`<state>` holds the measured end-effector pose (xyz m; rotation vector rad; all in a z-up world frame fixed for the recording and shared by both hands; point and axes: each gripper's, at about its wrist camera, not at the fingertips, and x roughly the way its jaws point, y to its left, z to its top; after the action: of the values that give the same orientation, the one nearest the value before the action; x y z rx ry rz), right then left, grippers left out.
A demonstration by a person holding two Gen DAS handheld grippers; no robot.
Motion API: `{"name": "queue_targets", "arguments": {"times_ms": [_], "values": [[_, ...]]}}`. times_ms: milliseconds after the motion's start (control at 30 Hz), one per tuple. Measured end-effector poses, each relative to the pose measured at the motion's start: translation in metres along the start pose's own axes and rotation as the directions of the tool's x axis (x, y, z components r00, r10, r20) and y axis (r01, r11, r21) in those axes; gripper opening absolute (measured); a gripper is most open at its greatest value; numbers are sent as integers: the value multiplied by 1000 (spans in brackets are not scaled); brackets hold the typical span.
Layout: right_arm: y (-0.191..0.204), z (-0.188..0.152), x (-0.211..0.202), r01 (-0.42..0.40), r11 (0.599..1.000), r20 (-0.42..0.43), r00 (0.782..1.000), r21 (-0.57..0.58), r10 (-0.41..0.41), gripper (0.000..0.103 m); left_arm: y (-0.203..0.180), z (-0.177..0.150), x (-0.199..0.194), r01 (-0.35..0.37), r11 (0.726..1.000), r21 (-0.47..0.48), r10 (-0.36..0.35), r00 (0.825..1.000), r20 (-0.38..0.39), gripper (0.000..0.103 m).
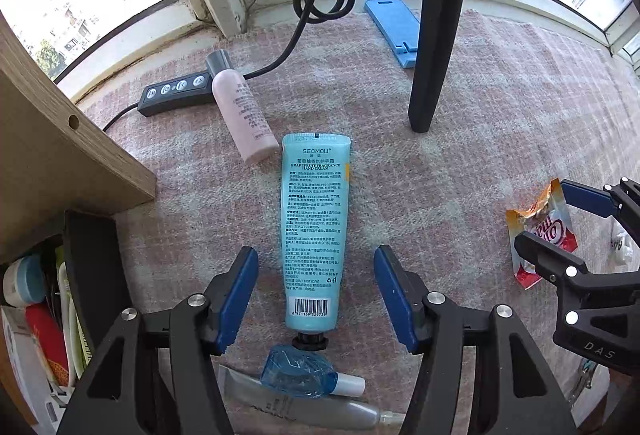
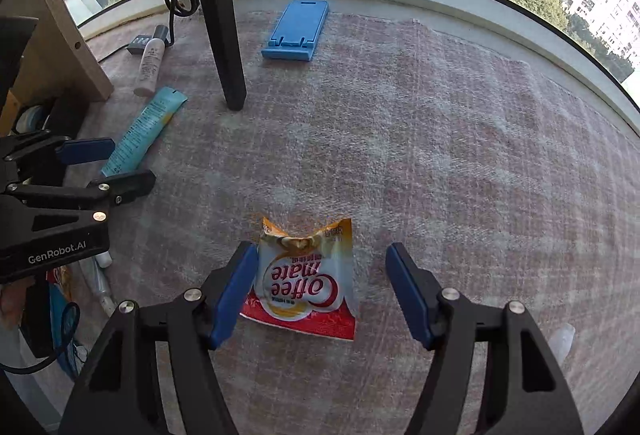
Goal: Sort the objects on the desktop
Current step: 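Grasp the Coffee-mate packet with the right tool while the left tool grasps the light-blue tube, then carry the packet and tube over the black tray and open both tools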
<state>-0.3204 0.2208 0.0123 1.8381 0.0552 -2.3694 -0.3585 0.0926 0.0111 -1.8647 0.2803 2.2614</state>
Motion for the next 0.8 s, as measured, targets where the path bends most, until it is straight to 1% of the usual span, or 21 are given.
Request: {"name": "queue_targets", "arguments": {"times_ms": [100, 200, 233, 267, 300, 333, 367, 467, 567, 633, 800], "values": [[3, -1, 1, 16, 1000, -3, 1000, -9, -16, 67, 0, -1, 0, 12, 1000, -8, -12, 1000, 2, 60], [7, -2, 1, 45, 998, -3, 999, -35, -46, 67, -5, -3, -2, 18, 1000, 3, -18, 1000, 11, 54], [9, -3, 1, 52, 998, -2, 999, -40, -52, 67, -7, -3, -3, 20, 1000, 9, -20, 1000, 13, 48], [8, -3, 0, 53, 998, 0, 999, -37, -53, 65, -10, -4, -4, 19, 1000, 13, -19, 1000, 14, 39], [7, -3, -1, 53, 998, 4, 999, -33, -53, 62, -12, -5, -5, 16, 1000, 16, -16, 1000, 13, 34], [6, -4, -3, 53, 998, 8, 999, -29, -53, 51, -14, -6, -6, 18, 1000, 16, -19, 1000, 12, 28], [4, -4, -5, 46, 999, 8, 999, -23, -46, 44, -15, -7, -6, 20, 1000, 15, -20, 1000, 12, 28], [-7, -5, -8, 15, 1000, 0, 1000, 15, -15, 38, -16, -12, -8, 36, 999, -1, -36, 999, 19, 28], [-19, -10, -13, -17, 998, 0, 1000, 62, 18, 36, -16, -19, -12, 57, 998, -30, -56, 998, 20, 28], [-26, -13, -20, -25, 996, 14, 1000, 86, 24, 36, -16, -25, -16, 61, 997, -46, -60, 998, 26, 28], [-37, -24, -49, -43, 992, 56, 998, 120, 36, 35, -19, -38, -40, 73, 995, -65, -69, 996, 58, 28]]}}
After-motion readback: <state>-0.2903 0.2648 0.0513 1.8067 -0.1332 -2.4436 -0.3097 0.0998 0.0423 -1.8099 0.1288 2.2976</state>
